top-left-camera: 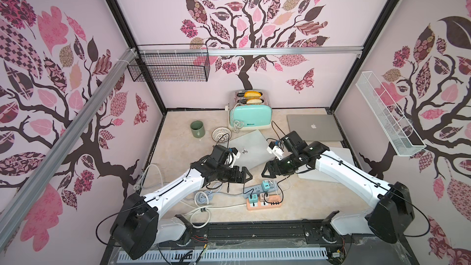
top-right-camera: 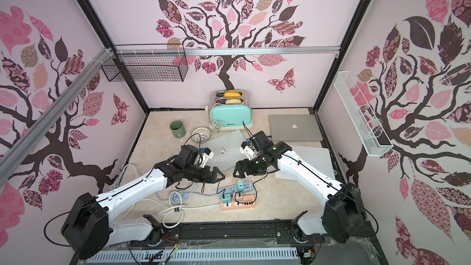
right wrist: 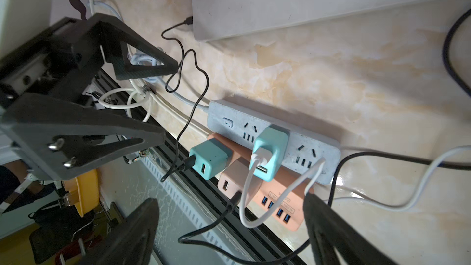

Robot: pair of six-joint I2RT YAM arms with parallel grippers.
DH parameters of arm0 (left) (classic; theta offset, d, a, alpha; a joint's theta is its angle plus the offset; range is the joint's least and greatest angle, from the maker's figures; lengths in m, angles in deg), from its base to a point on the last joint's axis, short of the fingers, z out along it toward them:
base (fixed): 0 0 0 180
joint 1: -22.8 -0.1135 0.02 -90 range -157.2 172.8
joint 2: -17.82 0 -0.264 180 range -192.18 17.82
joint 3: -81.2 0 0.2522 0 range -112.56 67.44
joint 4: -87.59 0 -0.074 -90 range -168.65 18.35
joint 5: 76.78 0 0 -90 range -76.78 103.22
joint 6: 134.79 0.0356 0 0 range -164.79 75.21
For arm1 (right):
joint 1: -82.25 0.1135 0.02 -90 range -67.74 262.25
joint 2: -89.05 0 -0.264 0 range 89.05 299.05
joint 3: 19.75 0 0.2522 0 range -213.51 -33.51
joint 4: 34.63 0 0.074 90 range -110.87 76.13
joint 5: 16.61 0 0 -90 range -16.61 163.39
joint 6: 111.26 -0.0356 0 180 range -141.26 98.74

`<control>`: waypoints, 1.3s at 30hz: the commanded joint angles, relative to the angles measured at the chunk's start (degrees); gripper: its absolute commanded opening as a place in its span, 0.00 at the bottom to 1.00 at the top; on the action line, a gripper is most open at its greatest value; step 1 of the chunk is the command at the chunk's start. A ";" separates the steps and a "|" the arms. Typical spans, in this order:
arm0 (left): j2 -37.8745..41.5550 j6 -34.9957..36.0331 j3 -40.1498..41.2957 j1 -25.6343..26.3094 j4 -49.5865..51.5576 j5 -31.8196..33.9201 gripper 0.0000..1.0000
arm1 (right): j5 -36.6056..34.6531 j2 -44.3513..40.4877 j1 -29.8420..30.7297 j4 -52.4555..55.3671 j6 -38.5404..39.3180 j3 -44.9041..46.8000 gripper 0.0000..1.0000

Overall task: Unplug the laptop charger
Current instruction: Remove the charging cable from the plug.

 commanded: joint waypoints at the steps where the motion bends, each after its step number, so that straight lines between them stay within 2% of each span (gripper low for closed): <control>1: 0.39 -0.81 0.02 0.05 -1.48 1.42 0.97 | -2.69 0.38 0.83 3.10 2.44 -1.25 0.85; 7: -0.73 -0.98 -0.56 0.04 -1.68 2.10 0.97 | -3.75 0.85 1.70 4.46 3.32 -1.38 0.70; 11: -1.44 -1.40 -1.07 0.04 -1.49 3.00 0.97 | -3.57 1.37 3.49 4.33 3.28 -1.41 0.65; 20: -1.38 -2.72 -0.33 0.10 -2.16 3.04 0.94 | -6.24 1.68 5.43 4.42 2.79 -1.63 0.37; 23: -1.53 -3.63 -0.38 0.11 -3.60 2.92 0.92 | -6.33 1.54 5.47 4.54 2.68 -1.74 0.32; 27: -2.41 -4.88 -0.39 0.25 -5.65 2.27 0.90 | -6.00 1.74 5.43 5.18 3.11 -2.08 0.31; 32: -3.39 -4.83 -0.78 0.94 -6.01 2.13 0.90 | -4.24 0.49 5.69 5.57 3.12 -2.48 0.54; 39: -5.32 -4.51 -1.04 3.50 -7.05 1.92 0.89 | -9.49 2.34 5.72 3.90 3.51 -1.75 0.53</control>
